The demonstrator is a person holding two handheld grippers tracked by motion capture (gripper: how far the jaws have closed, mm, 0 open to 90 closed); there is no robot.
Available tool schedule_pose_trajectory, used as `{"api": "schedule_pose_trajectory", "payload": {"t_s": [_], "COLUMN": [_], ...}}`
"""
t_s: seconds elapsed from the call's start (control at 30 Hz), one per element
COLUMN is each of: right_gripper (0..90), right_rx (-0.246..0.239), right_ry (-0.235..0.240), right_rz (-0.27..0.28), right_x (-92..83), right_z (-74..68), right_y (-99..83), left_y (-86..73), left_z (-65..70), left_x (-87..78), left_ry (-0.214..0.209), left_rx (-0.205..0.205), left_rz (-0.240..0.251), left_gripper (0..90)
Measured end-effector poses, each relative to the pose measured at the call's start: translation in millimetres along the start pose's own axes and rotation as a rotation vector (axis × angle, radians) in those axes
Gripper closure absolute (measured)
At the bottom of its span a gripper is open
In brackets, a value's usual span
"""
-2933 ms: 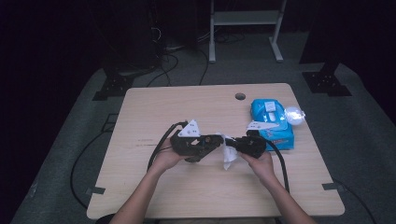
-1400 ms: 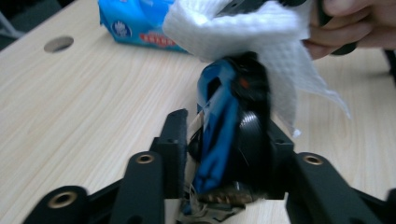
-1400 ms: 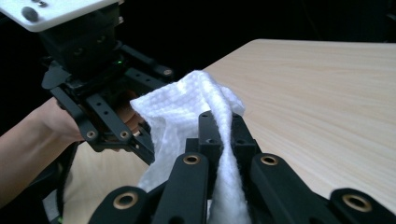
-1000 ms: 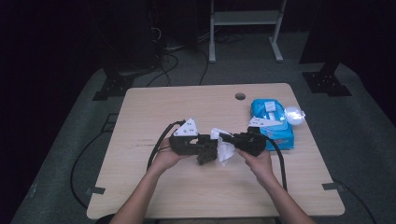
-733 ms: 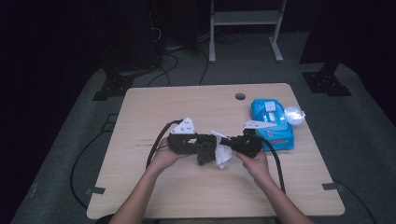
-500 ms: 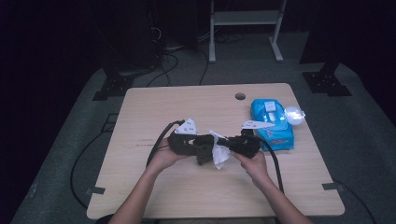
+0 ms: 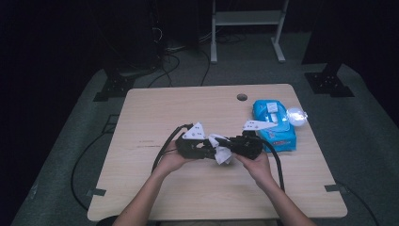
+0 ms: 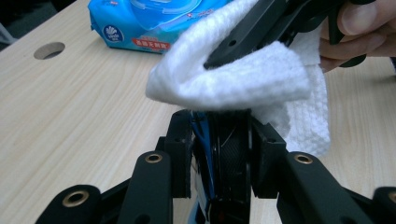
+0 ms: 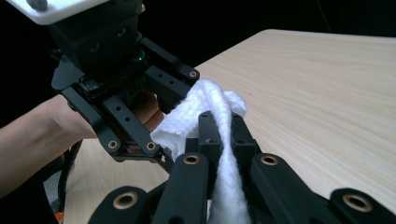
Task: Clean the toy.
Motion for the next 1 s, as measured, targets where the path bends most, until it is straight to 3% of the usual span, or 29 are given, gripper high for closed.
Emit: {"api": "schedule_pose_trajectory", "payload": {"t_s": [0.23,0.47,0.67,0.8,1.0], "right_gripper": [86.6,86.4,86.4,86.4,86.4], "right_rx": [-0.038,-0.095,-0.090,-0.076,-0.092], "right_ry": [-0.092,-0.162,-0.219,-0.224,-0.200], "right_rz": [-0.062,-0.142,-0.149,-0.144,-0.153], "right_x": [4.9,16.1,9.0,5.4,13.1], "right_z": [13.9,22.7,39.0,42.8,31.0], "right_y": [-7.9,-22.8,-25.7,-26.0,-26.4], "left_y": [-18.1,-39.4,-47.9,-47.9,-45.0], "left_z": [-5.9,-9.0,-12.3,-12.5,-13.2], "left_x": [1.8,11.1,13.8,14.1,18.0], "left_ry": [0.002,-0.010,-0.024,-0.027,-0.012], "left_rx": [-0.037,-0.058,-0.068,-0.070,-0.075], "left_rz": [-0.021,-0.095,-0.122,-0.121,-0.119], "left_gripper": [66.3,67.0,67.4,67.3,62.4]}}
Point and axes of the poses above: each handheld gripper's, and its own axes: x roughly forward along the jaws, y roughly out of its top, z roughly to its right, the point moved 4 cm from there along x, roughly forward along the jaws, and after that the axes turned 7 degrees about -y, right-handed, at the moved point
